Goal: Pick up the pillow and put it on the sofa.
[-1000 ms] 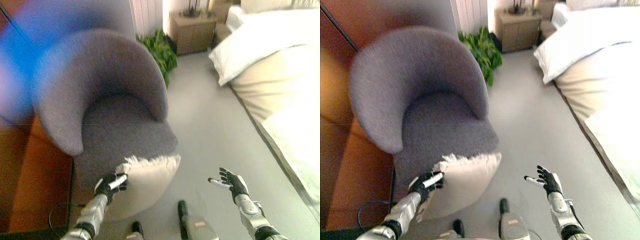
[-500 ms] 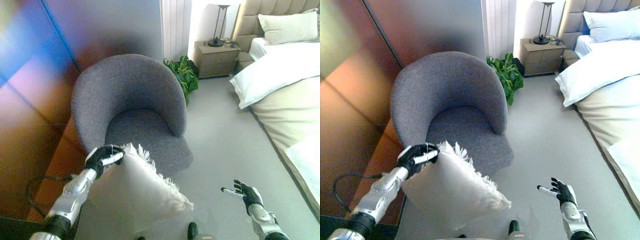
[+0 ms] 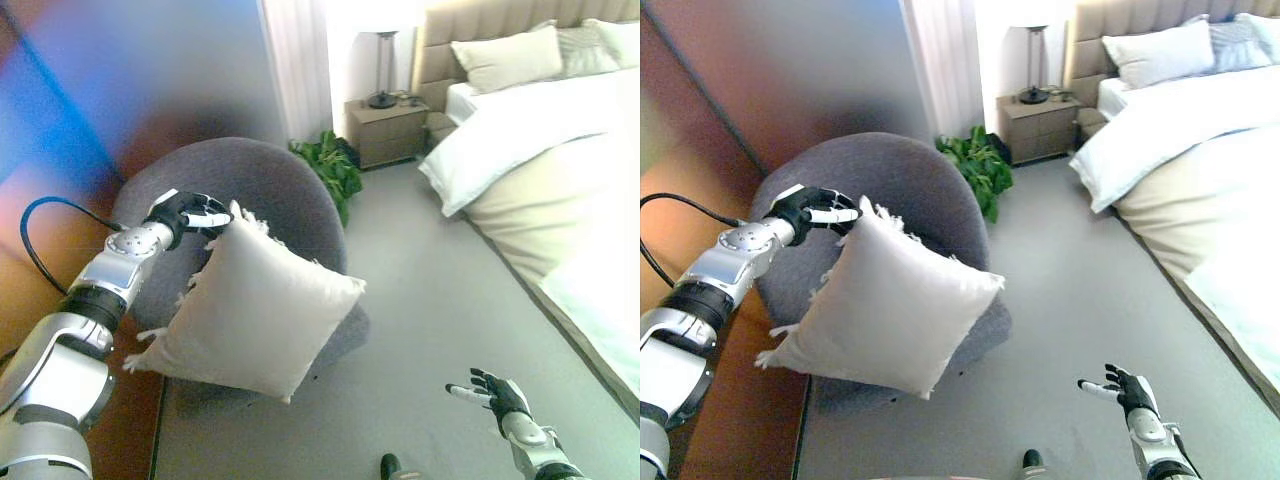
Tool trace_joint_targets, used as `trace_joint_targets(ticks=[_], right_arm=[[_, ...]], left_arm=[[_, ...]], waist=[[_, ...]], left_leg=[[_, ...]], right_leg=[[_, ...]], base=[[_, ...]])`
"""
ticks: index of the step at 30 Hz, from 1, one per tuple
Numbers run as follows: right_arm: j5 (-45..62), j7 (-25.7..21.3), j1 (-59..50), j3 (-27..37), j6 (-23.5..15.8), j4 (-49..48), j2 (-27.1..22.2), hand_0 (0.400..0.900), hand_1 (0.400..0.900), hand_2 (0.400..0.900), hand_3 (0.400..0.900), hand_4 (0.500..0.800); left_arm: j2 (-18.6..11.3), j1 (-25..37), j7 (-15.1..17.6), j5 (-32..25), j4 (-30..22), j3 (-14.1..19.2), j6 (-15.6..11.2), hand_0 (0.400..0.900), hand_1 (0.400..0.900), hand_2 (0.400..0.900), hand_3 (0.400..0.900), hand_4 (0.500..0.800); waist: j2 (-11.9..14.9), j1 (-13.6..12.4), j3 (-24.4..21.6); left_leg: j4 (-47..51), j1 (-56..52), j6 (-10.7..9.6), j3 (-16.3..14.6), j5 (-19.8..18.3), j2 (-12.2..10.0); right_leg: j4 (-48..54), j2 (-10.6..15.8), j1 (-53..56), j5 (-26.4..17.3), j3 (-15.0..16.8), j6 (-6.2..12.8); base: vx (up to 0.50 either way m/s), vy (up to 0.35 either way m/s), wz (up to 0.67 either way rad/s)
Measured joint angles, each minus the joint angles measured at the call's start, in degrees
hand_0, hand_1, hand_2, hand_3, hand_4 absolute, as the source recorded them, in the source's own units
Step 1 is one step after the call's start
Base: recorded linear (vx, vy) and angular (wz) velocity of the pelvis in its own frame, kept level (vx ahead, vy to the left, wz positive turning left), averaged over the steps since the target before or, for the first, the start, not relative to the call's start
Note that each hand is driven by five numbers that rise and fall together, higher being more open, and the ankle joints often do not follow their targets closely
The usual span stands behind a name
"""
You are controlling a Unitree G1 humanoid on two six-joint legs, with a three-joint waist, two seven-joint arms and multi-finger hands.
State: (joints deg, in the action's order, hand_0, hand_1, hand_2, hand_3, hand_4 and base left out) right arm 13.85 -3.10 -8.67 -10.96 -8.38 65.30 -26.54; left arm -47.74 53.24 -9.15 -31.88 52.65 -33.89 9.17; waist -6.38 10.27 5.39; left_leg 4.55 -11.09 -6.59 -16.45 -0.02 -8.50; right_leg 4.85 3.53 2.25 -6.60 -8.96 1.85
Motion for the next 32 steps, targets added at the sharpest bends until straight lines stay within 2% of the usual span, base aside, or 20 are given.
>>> trace_joint_targets(ticks=[2,3,4,6,8,10,14,17,19,23,28,32], right_arm=[[0.0,0.2,-0.5,0.0,-0.1,0.0,-0.1,0.9,0.9,0.9,0.9,0.8],[-0.1,0.3,-0.6,0.0,-0.1,0.0,-0.2,0.9,0.9,0.9,0.9,0.8],[-0.1,0.4,-0.4,0.0,-0.2,-0.1,-0.3,0.9,0.9,0.9,0.9,0.8],[-0.6,1.3,-0.5,-0.1,-0.8,-0.1,-0.5,0.9,0.9,0.9,0.9,0.8],[-1.2,1.7,0.0,-0.1,-1.3,-0.2,-0.8,0.9,0.9,0.9,0.9,0.8],[-1.5,2.4,0.5,-0.3,-1.3,-0.2,-1.4,0.9,0.9,0.9,0.9,0.8],[-2.4,2.7,1.0,-0.3,-2.3,-0.1,-1.7,0.9,0.9,0.9,0.9,0.8],[-2.4,3.3,1.0,-0.3,-3.5,-0.1,-1.8,0.9,0.9,0.9,0.9,0.8],[-2.3,3.5,1.1,-0.3,-3.6,-0.1,-1.8,0.9,0.9,0.9,0.9,0.8],[-2.0,3.5,1.5,-0.4,-3.6,-0.1,-1.8,0.9,0.9,0.9,0.9,0.8],[-0.5,2.2,1.5,-0.4,-3.5,-0.2,-1.7,0.9,0.9,0.9,0.9,0.8],[-0.5,1.9,1.6,-0.4,-3.5,-0.1,-1.4,0.9,0.9,0.9,0.9,0.8]], left_arm=[[0.0,1.7,-1.0,0.7,3.6,-0.4,1.1,0.4,0.4,0.4,0.4,0.5],[0.0,2.2,-1.7,0.7,5.6,-0.4,1.8,0.622,0.622,0.622,0.622,0.633],[0.3,2.6,-1.9,0.7,7.6,-0.4,2.2,0.9,0.9,0.9,0.9,0.8],[0.4,2.7,-2.4,0.5,12.5,-0.3,2.8,0.9,0.9,0.9,0.9,0.8],[0.4,2.8,-2.4,-0.3,14.7,1.9,3.3,0.9,0.9,0.9,0.9,0.8],[0.4,3.3,-2.4,-1.1,14.7,4.4,3.2,0.9,0.9,0.9,0.9,0.8],[0.4,5.6,-2.4,-4.2,14.8,4.9,3.2,0.9,0.9,0.9,0.9,0.8],[0.4,7.0,-2.1,-9.7,14.4,5.7,3.0,0.9,0.9,0.9,0.9,0.8],[0.4,7.0,-0.5,-14.3,12.0,6.9,2.3,0.9,0.9,0.9,0.9,0.8],[0.5,6.9,2.2,-20.5,4.0,8.7,-1.8,0.9,0.9,0.9,0.9,0.8],[0.6,4.9,2.1,-22.1,-4.6,13.1,-5.9,0.9,0.9,0.9,0.9,0.8],[0.6,0.5,1.1,-22.3,-6.3,15.1,-7.5,0.9,0.9,0.9,0.9,0.8]], waist=[[0.0,1.0,0.0],[0.0,1.8,0.0],[0.0,2.6,0.0],[0.0,3.6,0.0],[0.0,4.1,0.0],[0.0,4.4,0.0],[0.0,5.0,0.0],[0.0,5.0,0.0],[0.0,4.7,0.0],[-0.1,3.0,-0.1],[-0.1,0.7,-0.3],[-0.1,0.1,-0.9]], left_leg=[[0.0,-0.4,0.0,-1.1,0.0,0.0],[0.0,-0.6,0.0,-1.7,0.0,0.0],[0.0,-0.9,0.0,-2.2,0.0,0.0],[0.0,-1.7,0.0,-3.5,0.0,-0.1],[0.0,-2.2,0.0,-4.5,-0.1,-0.1],[0.0,-2.0,0.0,-4.8,-0.1,-0.1],[0.0,-2.0,-0.3,-4.8,-0.3,-0.4],[0.0,-2.0,-0.4,-4.8,-0.5,-0.6],[-0.1,-1.9,-0.1,-4.7,-0.6,-0.5],[-0.3,-1.2,-0.3,-3.7,-0.4,-0.5],[-0.1,-1.1,-0.5,-2.7,-0.3,-0.6],[0.0,-1.5,-0.5,-1.1,-0.3,-0.7]], right_leg=[[0.0,-0.2,-0.4,-0.1,1.0,-0.05],[0.0,-0.4,-0.6,-0.2,1.8,-0.21],[0.0,-0.6,-0.6,-0.2,2.4,-0.24],[-0.2,-1.0,-0.7,-0.3,3.6,-0.34],[-0.3,-1.2,-0.9,-0.3,4.3,-0.31],[-0.7,-1.4,-1.5,-0.3,4.8,-0.29],[-1.6,-1.6,-2.2,-0.3,5.1,-0.32],[-2.5,-1.4,-2.7,-0.2,4.8,-0.46],[-2.9,-0.8,-2.7,-0.2,3.4,-0.47],[-3.0,-0.7,-2.7,-0.3,2.7,-0.37],[-2.2,-0.7,-2.1,-0.5,1.7,-0.72],[-1.1,-0.5,-0.3,-0.5,0.1,-0.68]], base=[[0.12,0.008,-0.42],[0.11,0.012,-0.45],[0.11,0.016,-0.48],[0.06,0.017,-0.39],[0.03,0.017,-0.24],[0.0,0.0,-0.04],[0.0,-0.023,0.08],[-0.03,-0.019,0.16],[-0.05,-0.027,0.21],[-0.04,-0.023,0.2],[-0.04,0.006,0.16],[-0.04,0.006,0.15]])
